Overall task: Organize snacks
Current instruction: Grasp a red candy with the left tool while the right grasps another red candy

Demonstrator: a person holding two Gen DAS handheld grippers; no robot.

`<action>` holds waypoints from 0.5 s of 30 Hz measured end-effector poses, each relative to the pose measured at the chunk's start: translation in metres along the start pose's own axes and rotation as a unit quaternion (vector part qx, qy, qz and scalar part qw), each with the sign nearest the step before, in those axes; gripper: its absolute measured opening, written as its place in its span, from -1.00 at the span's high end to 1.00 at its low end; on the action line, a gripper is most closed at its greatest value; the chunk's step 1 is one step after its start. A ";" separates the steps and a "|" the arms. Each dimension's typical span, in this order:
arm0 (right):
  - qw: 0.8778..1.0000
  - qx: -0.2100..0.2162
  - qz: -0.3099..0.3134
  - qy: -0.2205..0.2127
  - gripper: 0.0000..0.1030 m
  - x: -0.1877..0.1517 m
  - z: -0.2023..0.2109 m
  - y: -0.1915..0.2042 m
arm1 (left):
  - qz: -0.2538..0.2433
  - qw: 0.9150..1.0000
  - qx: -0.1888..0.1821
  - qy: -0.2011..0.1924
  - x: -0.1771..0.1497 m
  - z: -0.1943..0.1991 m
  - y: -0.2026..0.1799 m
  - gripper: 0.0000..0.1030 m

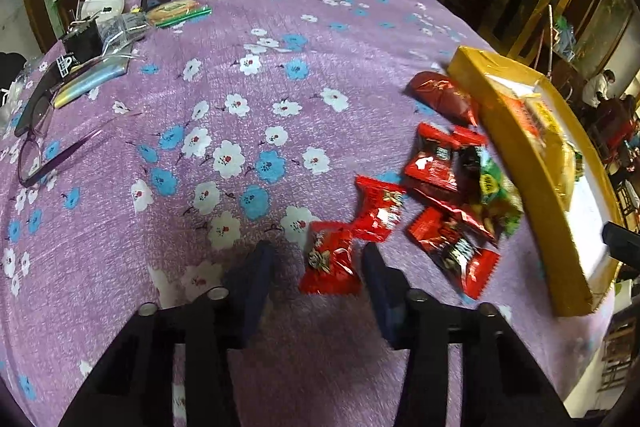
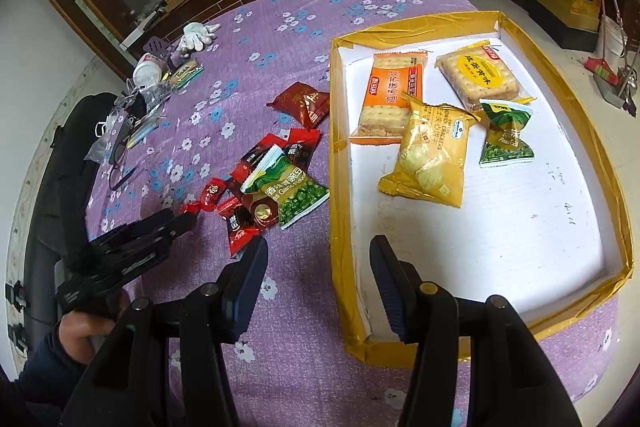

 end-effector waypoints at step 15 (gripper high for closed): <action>0.995 0.039 0.086 0.039 -0.01 -0.002 -0.035 0.072 | 0.006 1.000 -0.015 -0.010 -0.041 0.025 0.010 0.55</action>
Point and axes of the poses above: each gripper's, at about its wrist camera, not at the fingertips, and z roughly against the way its jaws point, y to its left, x to its top, the point moved 9 cm from there along -z, roughly the way its jaws point, and after that the axes turned 15 degrees about y, right-handed, at the moved point
